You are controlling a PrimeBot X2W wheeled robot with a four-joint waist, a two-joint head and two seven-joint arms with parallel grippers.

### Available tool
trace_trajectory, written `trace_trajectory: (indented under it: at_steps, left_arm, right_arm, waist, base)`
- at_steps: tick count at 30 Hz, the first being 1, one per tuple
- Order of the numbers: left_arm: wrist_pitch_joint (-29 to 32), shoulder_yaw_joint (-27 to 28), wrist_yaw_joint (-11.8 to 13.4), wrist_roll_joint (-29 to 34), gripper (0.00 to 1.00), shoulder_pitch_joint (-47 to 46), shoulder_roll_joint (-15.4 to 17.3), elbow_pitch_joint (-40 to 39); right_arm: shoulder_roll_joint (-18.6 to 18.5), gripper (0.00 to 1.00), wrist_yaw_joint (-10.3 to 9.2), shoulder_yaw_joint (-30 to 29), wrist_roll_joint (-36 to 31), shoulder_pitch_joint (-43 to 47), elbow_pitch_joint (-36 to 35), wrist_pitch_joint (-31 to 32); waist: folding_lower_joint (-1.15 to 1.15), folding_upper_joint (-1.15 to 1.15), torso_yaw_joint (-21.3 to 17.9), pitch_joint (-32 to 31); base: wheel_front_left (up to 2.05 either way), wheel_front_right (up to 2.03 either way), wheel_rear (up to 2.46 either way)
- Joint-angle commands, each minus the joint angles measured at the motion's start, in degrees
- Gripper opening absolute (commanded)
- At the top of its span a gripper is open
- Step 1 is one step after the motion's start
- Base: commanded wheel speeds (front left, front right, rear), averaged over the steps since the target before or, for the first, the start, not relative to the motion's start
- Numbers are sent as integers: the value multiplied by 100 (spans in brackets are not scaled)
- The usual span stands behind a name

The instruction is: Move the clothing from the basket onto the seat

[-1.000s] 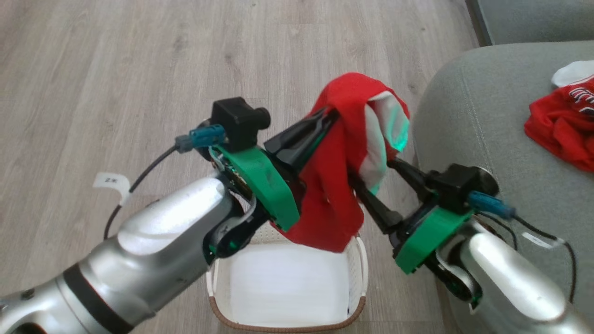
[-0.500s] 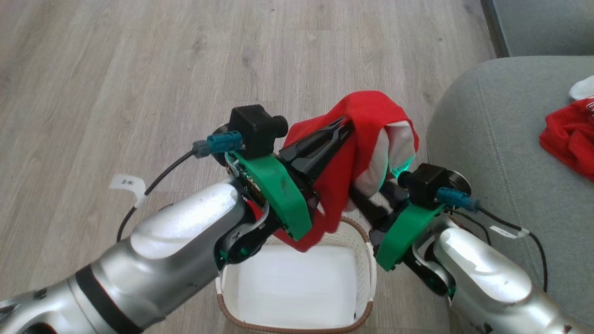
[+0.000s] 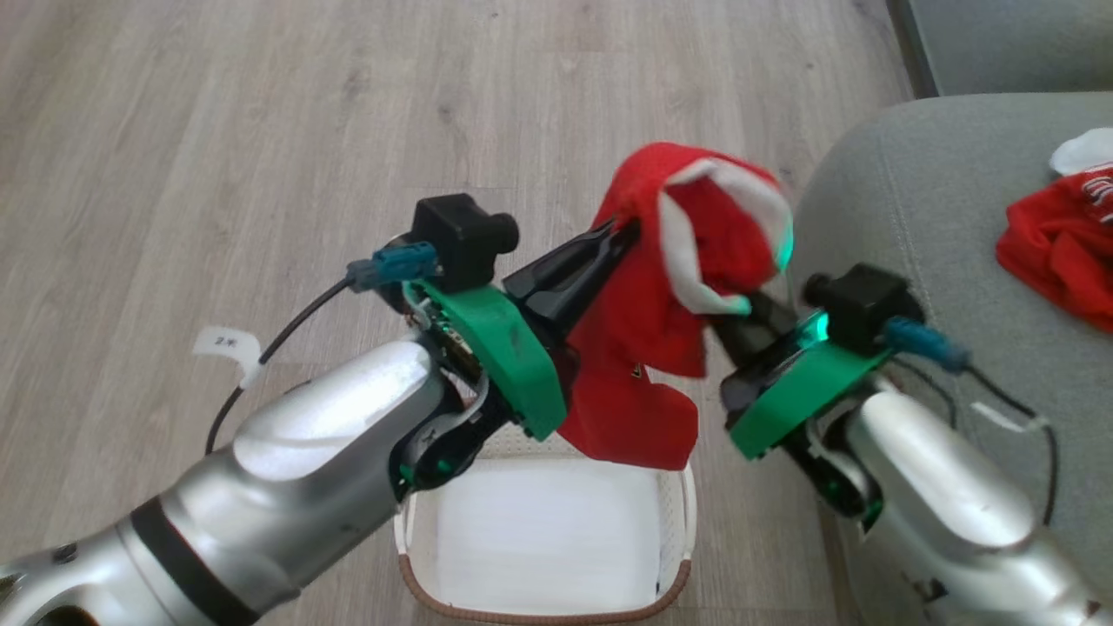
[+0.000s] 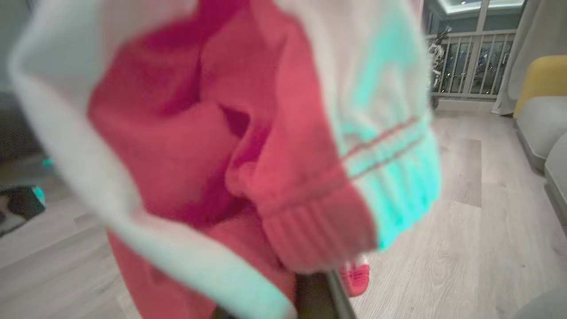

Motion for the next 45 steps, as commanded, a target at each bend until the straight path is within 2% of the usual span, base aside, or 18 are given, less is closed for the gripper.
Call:
trace_trajectory:
  at_steps: [1, 5, 6, 7, 8, 9, 18, 23, 35, 45]
  left_arm:
    - [-55, 268, 38, -34, 0, -202, 178, -48]
    - [-77, 218, 67, -22, 0, -90, 228, -71]
    - [-84, 196, 76, 1, 8, -70, 233, -83]
    - [-94, 174, 90, 24, 48, -51, 231, -96]
    - [-94, 174, 90, 24, 48, -51, 231, -96]
    - [-101, 154, 104, 43, 100, -32, 227, -112]
    - [-185, 2, 186, 260, 100, 58, 241, -294]
    - [-263, -29, 232, 405, 100, 75, 291, -372]
    - [-283, -84, 366, 704, 100, -59, 465, -424]
    - [-255, -83, 464, 824, 100, -175, 576, -477]
  right_arm:
    - [21, 0, -2, -265, -113, 84, -376, -66]
    - [29, 0, -2, -749, -336, 319, -718, -67]
    - [39, 0, -2, -863, -386, 378, -790, -67]
    - [44, 0, -2, -975, -436, 436, -853, -68]
    - [44, 0, -2, -975, -436, 436, -853, -68]
    - [47, 0, -2, -1080, -483, 490, -915, -68]
    - [-21, 0, -2, -1879, -745, 811, -1423, -68]
    - [-88, 0, -2, -2283, -801, 917, -1709, -68]
    - [-119, 0, -2, -2771, -911, 1066, -2292, -69]
    - [-37, 0, -2, -3041, -973, 1215, -2653, -69]
  waist:
    - [0, 0, -60, 16]
    - [0, 0, -157, 67]
    - [0, 0, -183, 74]
    - [0, 0, -210, 82]
    - [0, 0, -210, 82]
    - [0, 0, -241, 95]
    - [0, 0, -681, 231]
    - [0, 0, -1163, 362]
    - [0, 0, -2266, 663]
    - [0, 0, -2946, 820]
  base:
    - [0, 0, 0]
    - [0, 0, 0]
    - [0, 0, 0]
    - [0, 0, 0]
    - [0, 0, 0]
    - [0, 0, 0]
    - [0, 0, 0]
    - [0, 0, 0]
    - [0, 0, 0]
    - [0, 0, 0]
